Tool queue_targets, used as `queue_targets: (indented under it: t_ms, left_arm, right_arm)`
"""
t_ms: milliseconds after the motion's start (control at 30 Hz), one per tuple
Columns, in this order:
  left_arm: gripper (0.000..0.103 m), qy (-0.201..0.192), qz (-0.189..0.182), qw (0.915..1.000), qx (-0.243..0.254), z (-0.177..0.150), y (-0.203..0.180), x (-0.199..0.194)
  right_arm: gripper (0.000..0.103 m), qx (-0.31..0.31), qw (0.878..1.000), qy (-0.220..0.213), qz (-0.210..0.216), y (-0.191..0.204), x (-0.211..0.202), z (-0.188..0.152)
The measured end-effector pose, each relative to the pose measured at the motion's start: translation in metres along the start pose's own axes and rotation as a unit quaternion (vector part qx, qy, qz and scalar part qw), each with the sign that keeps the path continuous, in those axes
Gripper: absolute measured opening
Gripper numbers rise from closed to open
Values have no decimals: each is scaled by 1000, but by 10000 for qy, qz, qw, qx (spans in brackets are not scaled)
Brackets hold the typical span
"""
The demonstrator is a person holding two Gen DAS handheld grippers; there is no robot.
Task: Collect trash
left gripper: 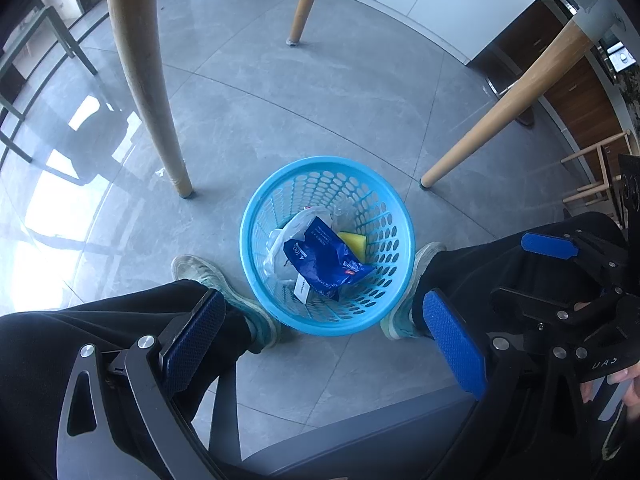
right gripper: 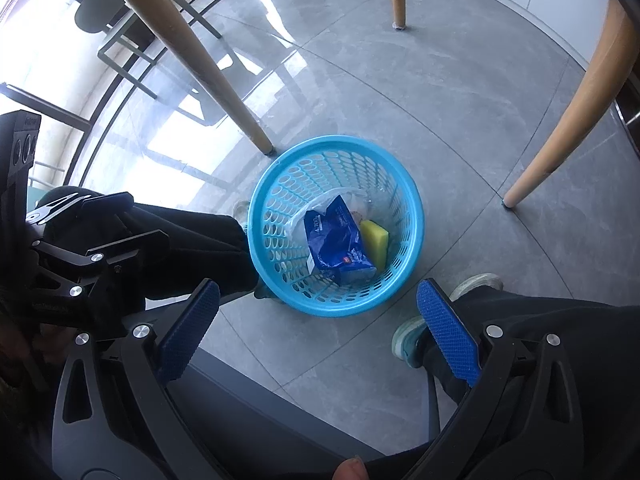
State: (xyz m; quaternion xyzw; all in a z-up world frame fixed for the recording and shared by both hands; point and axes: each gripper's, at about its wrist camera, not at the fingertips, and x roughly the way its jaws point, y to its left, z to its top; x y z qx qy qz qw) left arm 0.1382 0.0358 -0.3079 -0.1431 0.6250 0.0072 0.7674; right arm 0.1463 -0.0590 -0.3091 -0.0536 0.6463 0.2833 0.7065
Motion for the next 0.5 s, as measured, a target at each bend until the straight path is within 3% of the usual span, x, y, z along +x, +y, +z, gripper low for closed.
queue_targets:
  t_ms: [500]
  left_arm:
    - [97,37,-94,9999,30,-1,-2,1]
  right_arm:
    - [94,80,9999,21,79,-4,0,1]
